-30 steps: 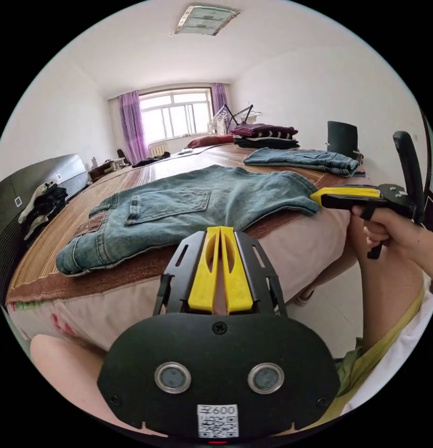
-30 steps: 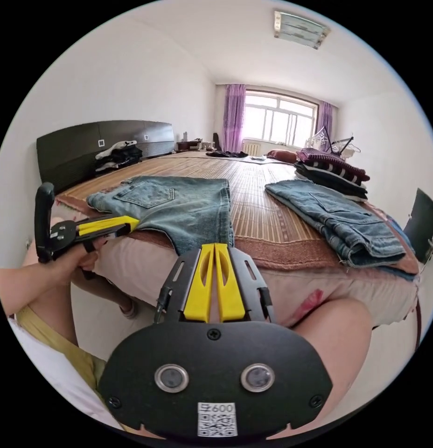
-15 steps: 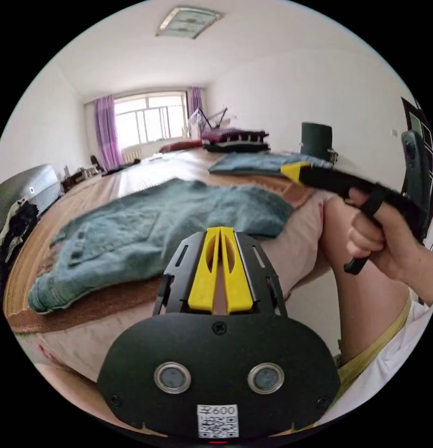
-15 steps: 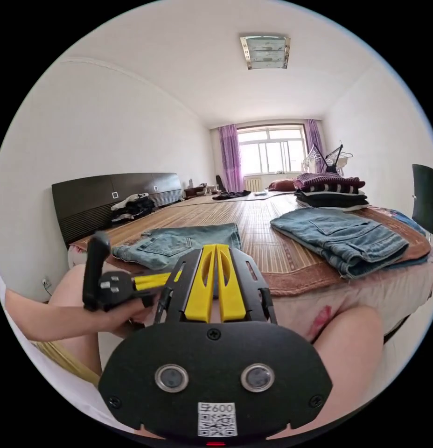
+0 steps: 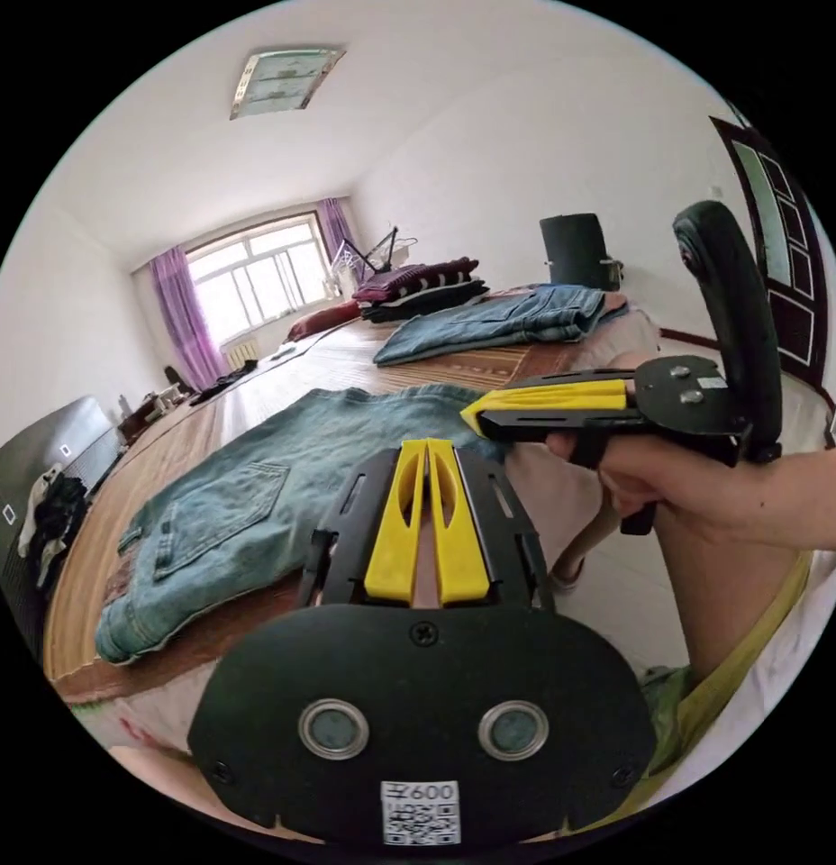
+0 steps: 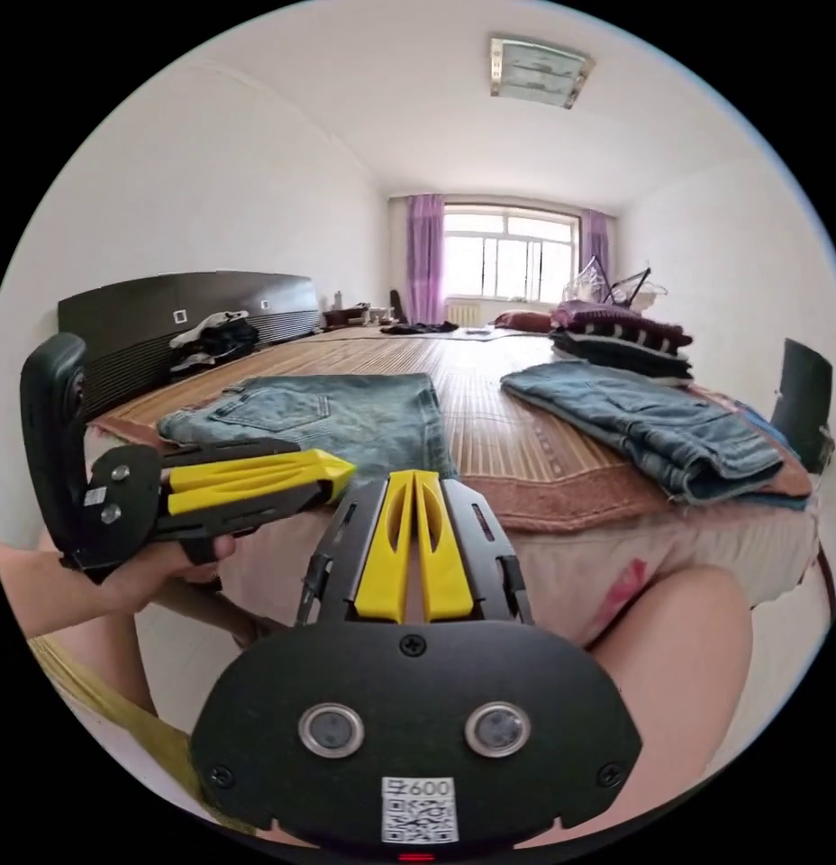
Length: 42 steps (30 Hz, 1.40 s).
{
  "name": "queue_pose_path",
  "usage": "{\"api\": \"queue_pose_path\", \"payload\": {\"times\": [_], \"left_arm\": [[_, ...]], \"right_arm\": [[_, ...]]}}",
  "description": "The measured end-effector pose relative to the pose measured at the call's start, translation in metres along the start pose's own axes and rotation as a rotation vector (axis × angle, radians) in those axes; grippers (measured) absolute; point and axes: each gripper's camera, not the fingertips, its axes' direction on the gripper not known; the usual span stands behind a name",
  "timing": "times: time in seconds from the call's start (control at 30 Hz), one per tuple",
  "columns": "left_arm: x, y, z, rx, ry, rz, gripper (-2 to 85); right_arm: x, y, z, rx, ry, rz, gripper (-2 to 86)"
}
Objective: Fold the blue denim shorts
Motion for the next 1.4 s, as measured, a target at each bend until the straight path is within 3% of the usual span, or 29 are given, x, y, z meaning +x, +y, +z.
{"api": "queue_pose_path", "payload": {"times": [0.23,0.3,0.37,0.4,0.5,0.63,0.73,1.1,1.4], "left_arm": [[0.012,-0.019,0.008,-0.104,-0.06,0.116,0.5],[0.004,-0.022,0.007,-0.109,-0.038,0.091,0.5],[-0.008,-0.023,0.005,-0.104,0.005,0.023,0.4],[-0.015,-0.022,0.004,-0.096,0.028,-0.012,0.4],[-0.02,-0.021,0.0,-0.081,0.043,-0.03,0.4],[-0.015,-0.026,-0.004,-0.091,0.013,0.009,0.4],[-0.016,-0.026,-0.007,-0.09,0.012,-0.004,0.4],[0.004,-0.026,-0.019,-0.108,-0.095,0.136,0.3],[-0.012,-0.016,-0.028,-0.119,-0.082,0.132,1.2]], "right_arm": [[0.001,-0.026,-0.032,-0.029,-0.052,0.065,-0.8],[0.008,-0.029,-0.057,0.033,0.099,0.189,-0.8],[0.012,-0.039,-0.089,0.099,0.22,0.139,-0.6],[0.013,-0.043,-0.096,0.099,0.198,0.112,-0.6],[0.022,-0.064,-0.12,0.036,-0.139,0.024,0.3],[0.037,-0.066,-0.113,-0.151,-0.33,0.275,7.0],[0.027,-0.059,-0.107,-0.204,-0.247,0.334,8.4],[-0.002,-0.1,-0.125,-0.194,-0.325,0.336,-0.4],[-0.067,-0.123,-0.148,-0.166,-0.246,0.161,-0.8]]}}
